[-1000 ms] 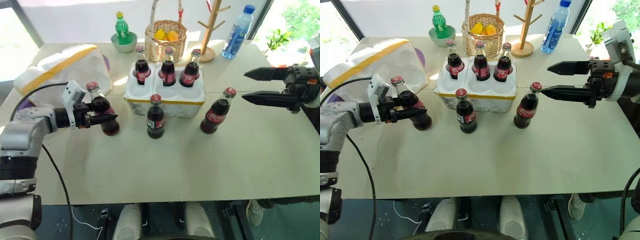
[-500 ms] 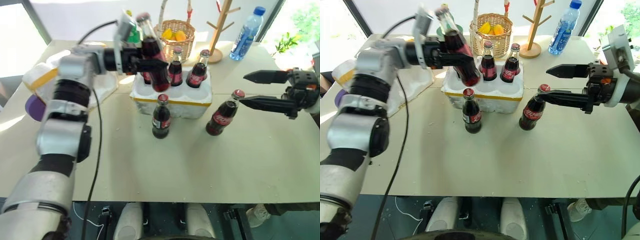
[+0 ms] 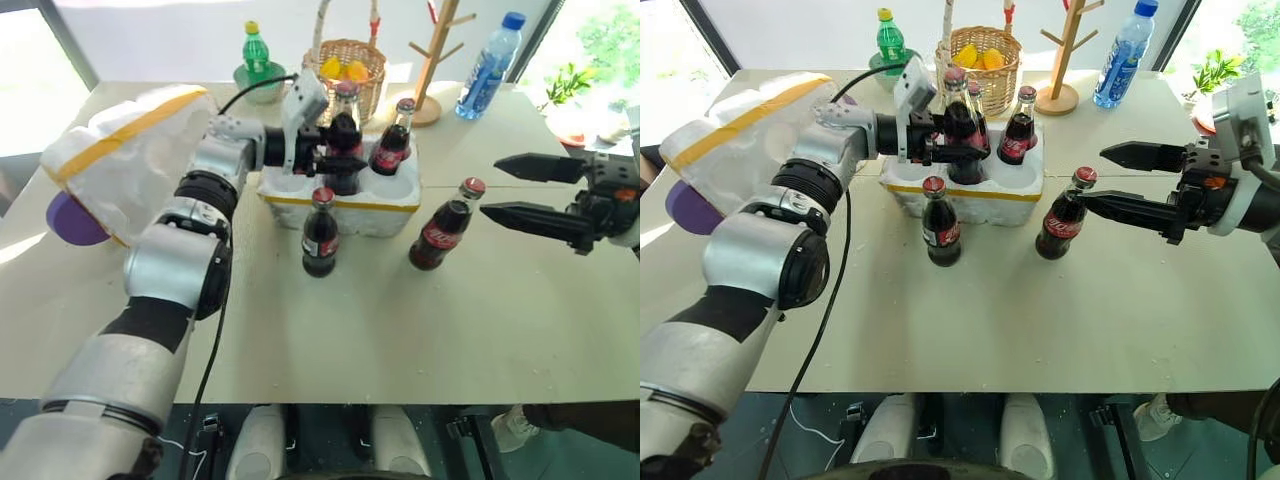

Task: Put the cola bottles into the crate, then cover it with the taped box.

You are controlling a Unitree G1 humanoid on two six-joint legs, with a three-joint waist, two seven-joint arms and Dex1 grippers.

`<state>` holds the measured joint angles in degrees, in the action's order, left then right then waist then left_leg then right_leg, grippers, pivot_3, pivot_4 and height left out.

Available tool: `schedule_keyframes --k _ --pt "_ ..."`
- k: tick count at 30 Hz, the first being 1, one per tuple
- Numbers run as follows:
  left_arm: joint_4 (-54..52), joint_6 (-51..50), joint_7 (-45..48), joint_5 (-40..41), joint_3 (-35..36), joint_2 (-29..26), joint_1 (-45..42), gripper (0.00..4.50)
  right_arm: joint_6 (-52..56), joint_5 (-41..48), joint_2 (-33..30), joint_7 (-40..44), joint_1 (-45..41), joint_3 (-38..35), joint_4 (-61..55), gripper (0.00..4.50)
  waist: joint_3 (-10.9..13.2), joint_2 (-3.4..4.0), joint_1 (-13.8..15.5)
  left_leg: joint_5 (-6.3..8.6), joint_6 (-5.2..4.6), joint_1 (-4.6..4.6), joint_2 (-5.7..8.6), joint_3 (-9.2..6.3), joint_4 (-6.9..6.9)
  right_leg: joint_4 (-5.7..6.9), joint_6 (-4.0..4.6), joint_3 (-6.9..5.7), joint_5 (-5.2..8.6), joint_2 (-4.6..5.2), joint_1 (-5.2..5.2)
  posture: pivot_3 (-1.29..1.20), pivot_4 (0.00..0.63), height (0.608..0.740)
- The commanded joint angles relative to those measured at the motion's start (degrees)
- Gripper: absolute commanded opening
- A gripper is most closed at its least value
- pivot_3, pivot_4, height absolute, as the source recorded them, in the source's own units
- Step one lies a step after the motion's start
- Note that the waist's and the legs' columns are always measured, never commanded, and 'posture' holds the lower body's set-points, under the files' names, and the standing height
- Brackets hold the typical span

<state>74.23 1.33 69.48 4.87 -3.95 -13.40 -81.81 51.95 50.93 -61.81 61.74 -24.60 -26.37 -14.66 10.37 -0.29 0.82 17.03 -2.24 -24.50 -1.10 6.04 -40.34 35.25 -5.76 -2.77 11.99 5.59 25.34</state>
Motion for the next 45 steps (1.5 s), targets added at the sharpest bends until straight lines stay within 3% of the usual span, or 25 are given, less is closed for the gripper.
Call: schedule_keyframes --k 1,5,7,9,14,19,23,26,28,31,35,45 --pt "-0.93 2.30 -0.73 -1.50 0.66 -0.15 -0.95 2.77 -1.57 0.87 -0.10 -0.16 -0.64 -1.40 -0.62 4.50 0.00 -0.01 -0.04 -0.01 0.02 -0.01 0.00 0.00 0.00 0.00 0.00 0.00 0.00 0.00 0.00 0.00 0.150 0.740" --pt "-0.61 1.65 -0.04 -3.44 0.38 0.40 0.46 2.77 -2.91 0.18 0.18 0.25 -1.94 0.60 0.60 4.50 0.00 0.00 -0.11 -0.05 0.08 0.00 0.00 0.01 0.00 -0.01 0.00 0.00 0.00 0.00 0.00 0.00 0.150 0.740" --pt "-0.50 1.55 -0.39 -4.26 0.29 0.29 1.42 3.82 -3.64 -0.12 0.26 0.50 -2.72 1.71 1.19 4.50 -0.01 0.01 -0.14 0.05 -0.08 0.01 -0.01 0.00 0.00 -0.01 0.00 0.00 0.00 -0.01 0.00 0.00 0.150 0.740" --pt "-0.57 1.38 -0.54 -4.68 0.40 -0.24 2.23 4.44 -4.12 -0.14 0.29 0.69 -3.55 2.57 1.78 4.50 -0.01 0.02 -0.12 0.05 -0.08 0.03 -0.01 0.00 0.00 0.00 0.00 0.00 0.00 0.00 -0.01 0.00 0.150 0.740" --pt "-2.13 0.82 1.59 -3.43 2.53 -3.52 2.79 4.44 -5.06 -0.52 0.09 1.13 -4.93 4.12 3.30 4.50 -0.01 0.02 -0.10 0.04 -0.06 0.01 -0.04 0.01 -0.01 0.01 0.00 0.00 0.00 -0.01 0.00 0.00 0.150 0.740" --pt "-7.27 -4.99 11.30 0.91 5.98 -10.62 2.33 4.44 -5.80 -1.06 -0.40 2.12 -5.34 5.15 4.06 4.50 -0.01 0.02 -0.23 -0.02 0.04 0.01 -0.07 0.01 -0.02 0.02 0.00 0.00 0.00 -0.02 0.00 0.00 0.150 0.740" --pt "-19.74 -14.40 21.40 4.71 5.03 -17.47 6.71 4.44 -6.40 -1.85 -0.50 3.02 -5.78 5.82 5.06 4.50 -0.02 0.04 -0.19 -0.11 0.18 0.03 -0.09 0.04 -0.02 0.02 0.00 0.00 0.00 -0.03 -0.02 0.00 0.150 0.740" --pt "-43.01 -26.36 23.02 13.88 -0.45 -25.49 18.34 4.44 -6.81 -2.50 -0.46 4.00 -6.78 6.98 6.36 4.50 -0.05 0.09 -0.57 -0.11 0.20 0.04 -0.27 0.04 -0.01 0.05 0.00 0.03 0.00 -0.03 -0.02 0.00 0.150 0.740" --pt "-53.19 -29.83 23.02 15.88 -1.69 -27.85 24.51 4.44 -6.70 -2.63 -0.58 4.82 -7.39 7.74 6.88 4.50 -0.05 0.09 -0.58 -0.12 0.21 0.05 -0.32 0.04 0.00 0.13 0.00 0.05 0.00 -0.05 -0.02 0.00 0.150 0.740" --pt "-60.52 -31.78 20.42 15.83 -1.59 -27.30 29.81 4.44 -6.78 -2.84 -0.77 5.69 -7.74 8.37 6.83 4.50 -0.05 0.09 0.22 -0.12 0.22 0.01 -0.32 0.00 -0.21 0.12 0.01 0.01 0.01 -0.06 -0.07 0.00 0.150 0.740" --pt "-62.15 -28.95 13.78 12.84 -3.08 -24.00 33.26 4.44 -6.36 -2.65 -0.89 5.74 -8.17 8.39 6.65 4.50 -0.05 0.09 0.07 0.14 -0.23 0.02 -0.31 -0.09 -0.66 0.11 0.04 -0.02 0.02 -0.04 -0.36 0.00 0.150 0.740" --pt "-54.24 -20.94 7.48 8.30 -7.75 -14.85 32.97 4.44 -4.86 -1.74 -0.93 4.46 -6.80 6.59 4.84 4.50 -0.06 0.11 -0.01 0.04 -0.07 0.07 -0.35 -0.06 -0.68 0.16 0.00 -0.03 0.00 -0.09 -0.35 0.00 0.150 0.740"
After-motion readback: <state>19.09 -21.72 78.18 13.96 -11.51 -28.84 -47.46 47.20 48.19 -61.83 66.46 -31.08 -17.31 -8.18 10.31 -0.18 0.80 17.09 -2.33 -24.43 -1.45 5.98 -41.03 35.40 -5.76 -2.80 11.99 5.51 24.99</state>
